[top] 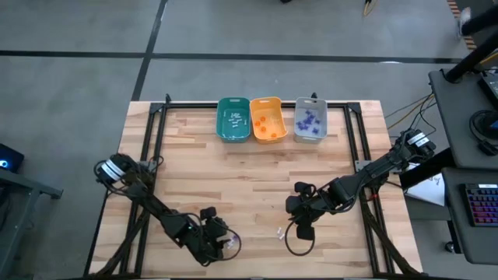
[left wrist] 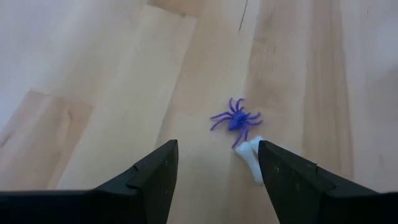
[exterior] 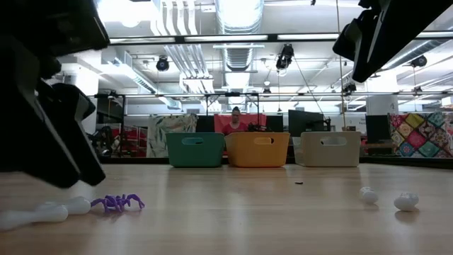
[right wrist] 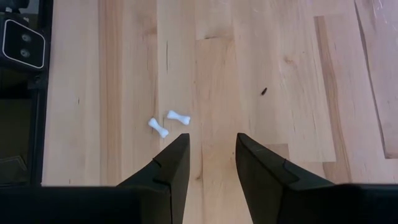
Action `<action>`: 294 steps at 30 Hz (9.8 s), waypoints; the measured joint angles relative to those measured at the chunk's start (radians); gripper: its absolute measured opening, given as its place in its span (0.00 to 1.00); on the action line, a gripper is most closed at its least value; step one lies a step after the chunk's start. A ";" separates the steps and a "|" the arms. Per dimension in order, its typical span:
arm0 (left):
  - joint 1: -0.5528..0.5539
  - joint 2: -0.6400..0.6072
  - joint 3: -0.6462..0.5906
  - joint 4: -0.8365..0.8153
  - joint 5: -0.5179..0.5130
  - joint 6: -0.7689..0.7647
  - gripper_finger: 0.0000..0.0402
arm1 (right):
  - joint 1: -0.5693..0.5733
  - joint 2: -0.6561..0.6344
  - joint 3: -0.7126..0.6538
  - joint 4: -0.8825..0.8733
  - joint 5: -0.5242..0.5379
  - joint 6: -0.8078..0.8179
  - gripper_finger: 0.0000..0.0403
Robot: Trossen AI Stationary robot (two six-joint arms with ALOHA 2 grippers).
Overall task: Sort Halloween decoration
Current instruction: Put the white bone toy into the blue bin
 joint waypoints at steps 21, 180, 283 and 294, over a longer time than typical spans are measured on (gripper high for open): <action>-0.002 0.008 0.008 -0.107 0.025 0.012 0.47 | 0.000 0.000 0.000 0.000 0.001 -0.001 0.29; 1.180 -0.226 0.504 -0.579 0.703 1.080 0.10 | -0.072 0.001 -0.003 0.026 0.354 0.108 0.29; 0.219 -0.448 -0.256 0.525 -0.068 0.598 0.10 | 0.016 0.443 0.204 0.034 -0.037 -0.509 0.29; 0.219 -0.448 -0.256 0.525 -0.068 0.598 0.10 | -0.018 0.438 0.129 0.126 -0.058 -0.487 0.26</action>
